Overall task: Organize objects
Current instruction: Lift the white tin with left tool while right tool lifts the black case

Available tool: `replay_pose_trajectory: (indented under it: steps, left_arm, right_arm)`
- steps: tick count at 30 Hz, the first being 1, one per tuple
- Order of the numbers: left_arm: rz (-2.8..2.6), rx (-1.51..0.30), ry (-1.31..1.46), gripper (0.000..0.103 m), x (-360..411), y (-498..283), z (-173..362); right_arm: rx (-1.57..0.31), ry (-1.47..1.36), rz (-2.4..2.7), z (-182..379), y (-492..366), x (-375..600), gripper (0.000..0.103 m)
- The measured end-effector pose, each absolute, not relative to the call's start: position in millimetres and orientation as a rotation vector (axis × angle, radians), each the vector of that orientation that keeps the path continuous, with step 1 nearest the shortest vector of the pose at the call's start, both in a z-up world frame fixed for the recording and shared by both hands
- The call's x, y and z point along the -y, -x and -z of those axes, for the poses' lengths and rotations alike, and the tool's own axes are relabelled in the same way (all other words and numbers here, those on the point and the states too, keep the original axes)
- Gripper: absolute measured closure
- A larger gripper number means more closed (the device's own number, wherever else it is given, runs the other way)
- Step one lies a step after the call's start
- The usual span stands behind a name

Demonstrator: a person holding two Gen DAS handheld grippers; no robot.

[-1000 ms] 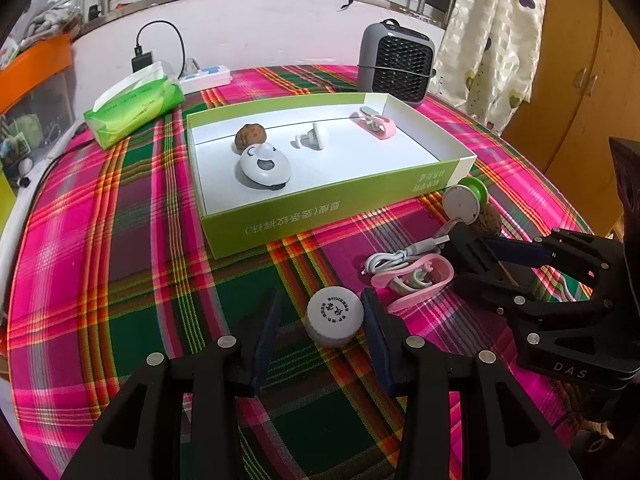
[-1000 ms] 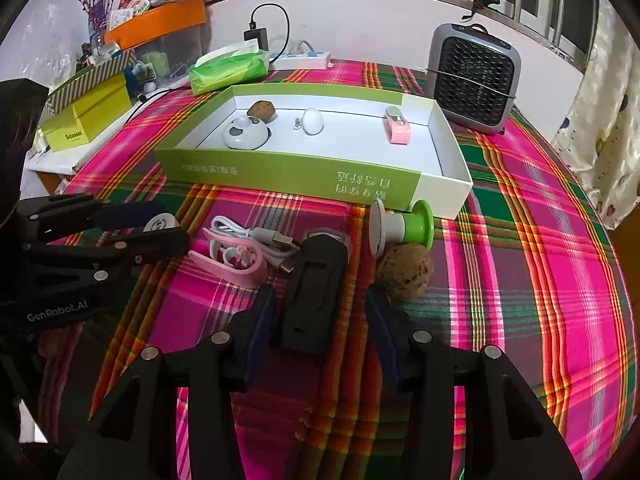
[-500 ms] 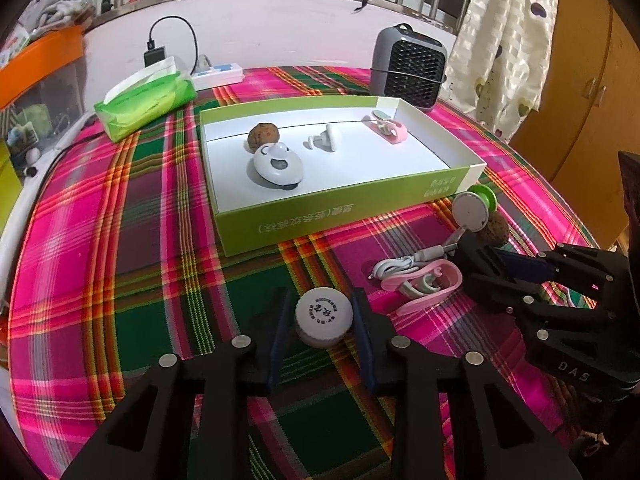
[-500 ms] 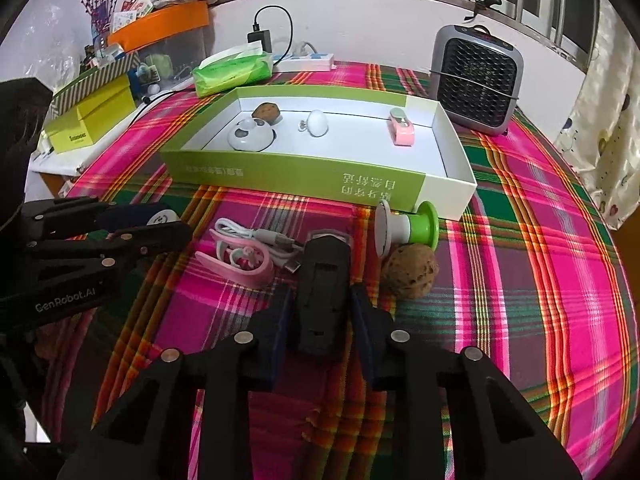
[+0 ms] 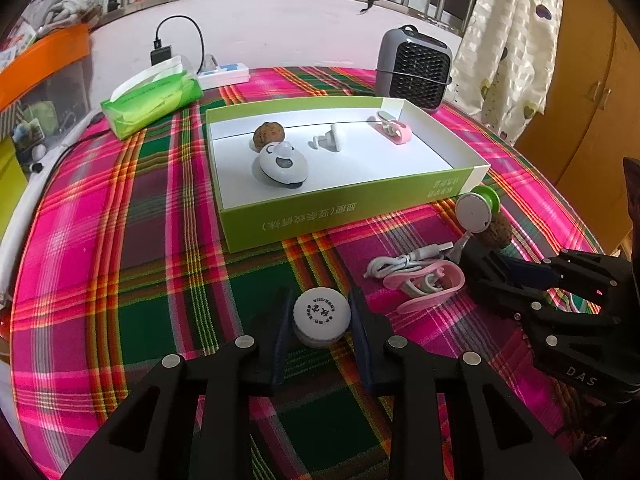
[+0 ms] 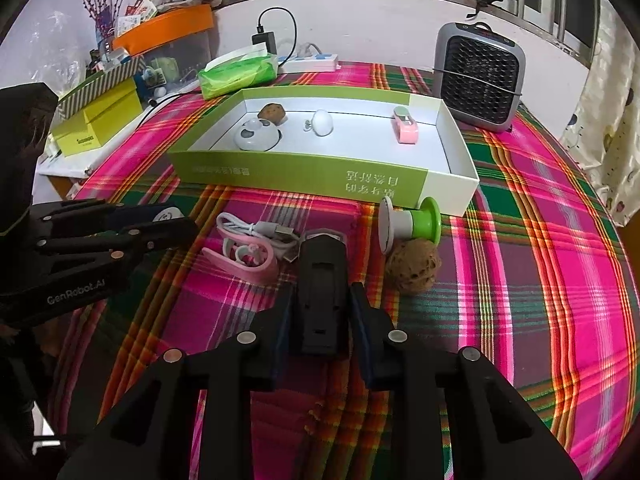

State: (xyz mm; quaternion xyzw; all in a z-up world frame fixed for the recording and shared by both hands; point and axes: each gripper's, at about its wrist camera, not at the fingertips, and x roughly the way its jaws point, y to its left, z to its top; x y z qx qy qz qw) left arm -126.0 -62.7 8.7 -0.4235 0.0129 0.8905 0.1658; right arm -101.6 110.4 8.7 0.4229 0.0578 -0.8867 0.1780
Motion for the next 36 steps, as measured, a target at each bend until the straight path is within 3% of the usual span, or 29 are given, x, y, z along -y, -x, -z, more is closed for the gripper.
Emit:
replay_pose_trajectory:
  steps: [36]
  left_arm:
    - [-2.572, -0.02, 1.182, 0.08, 57.0, 110.0, -25.7]
  right_arm:
    - [-0.057, -1.121, 2.462, -23.2, 87.5, -126.5, 0.075]
